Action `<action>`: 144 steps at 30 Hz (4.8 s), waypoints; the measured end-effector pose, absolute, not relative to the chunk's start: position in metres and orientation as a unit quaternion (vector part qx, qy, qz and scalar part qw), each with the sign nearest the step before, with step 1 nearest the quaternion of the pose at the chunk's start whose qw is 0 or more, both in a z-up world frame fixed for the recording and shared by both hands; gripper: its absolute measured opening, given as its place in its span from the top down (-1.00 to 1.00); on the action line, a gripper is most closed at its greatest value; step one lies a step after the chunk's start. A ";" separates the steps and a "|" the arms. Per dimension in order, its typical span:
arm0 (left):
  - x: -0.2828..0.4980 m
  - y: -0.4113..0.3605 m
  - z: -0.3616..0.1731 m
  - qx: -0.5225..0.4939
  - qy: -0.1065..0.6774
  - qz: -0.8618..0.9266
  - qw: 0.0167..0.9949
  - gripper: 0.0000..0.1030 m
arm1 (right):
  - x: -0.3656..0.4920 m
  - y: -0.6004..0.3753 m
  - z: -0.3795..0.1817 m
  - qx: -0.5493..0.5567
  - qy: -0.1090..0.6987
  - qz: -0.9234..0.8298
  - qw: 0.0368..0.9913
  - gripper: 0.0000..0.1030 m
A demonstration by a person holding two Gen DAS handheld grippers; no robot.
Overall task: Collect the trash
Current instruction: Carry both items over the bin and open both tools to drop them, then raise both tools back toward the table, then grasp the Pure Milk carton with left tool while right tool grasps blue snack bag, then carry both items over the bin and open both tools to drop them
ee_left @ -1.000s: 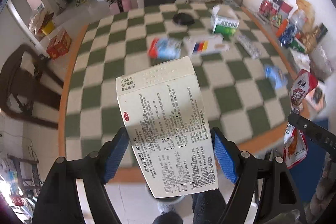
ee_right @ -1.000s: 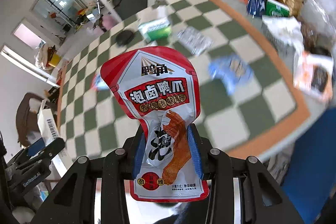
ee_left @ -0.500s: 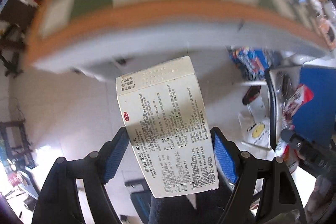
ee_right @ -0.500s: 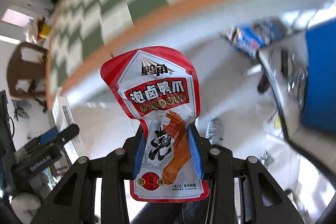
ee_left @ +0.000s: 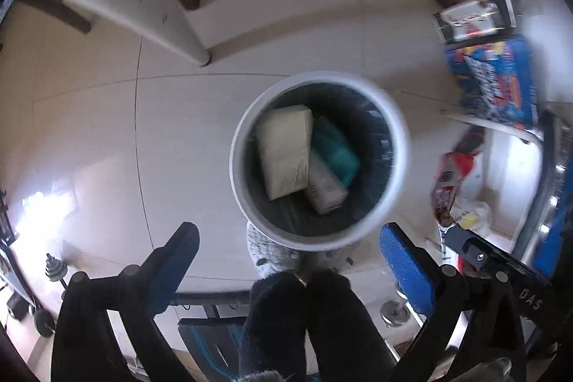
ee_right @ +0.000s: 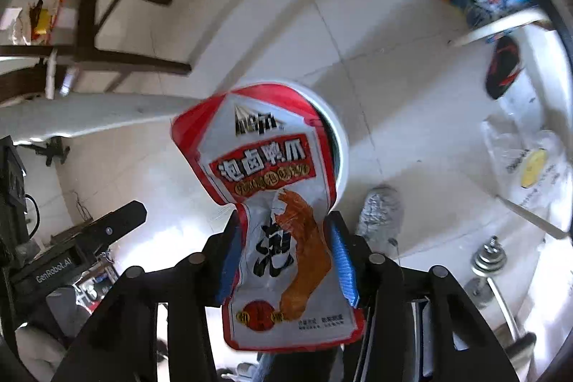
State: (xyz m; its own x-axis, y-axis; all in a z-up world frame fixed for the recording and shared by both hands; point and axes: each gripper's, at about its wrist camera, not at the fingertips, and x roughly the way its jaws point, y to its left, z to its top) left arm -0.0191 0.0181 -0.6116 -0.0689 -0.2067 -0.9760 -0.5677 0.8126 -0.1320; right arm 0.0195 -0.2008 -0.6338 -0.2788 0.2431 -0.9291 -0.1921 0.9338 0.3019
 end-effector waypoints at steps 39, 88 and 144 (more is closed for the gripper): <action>-0.095 -0.014 -0.429 -0.227 0.696 0.181 0.657 -1.00 | -0.019 -0.191 -0.473 -0.144 0.706 0.176 0.671 -1.00; 0.344 0.057 -0.252 -0.231 0.657 0.295 0.654 -1.00 | 0.521 -0.274 -0.306 -0.086 0.704 0.049 0.703 -0.94; 0.270 0.037 -0.179 -0.149 0.599 0.229 0.753 0.01 | 0.426 -0.142 -0.242 -0.055 0.666 0.197 0.717 0.07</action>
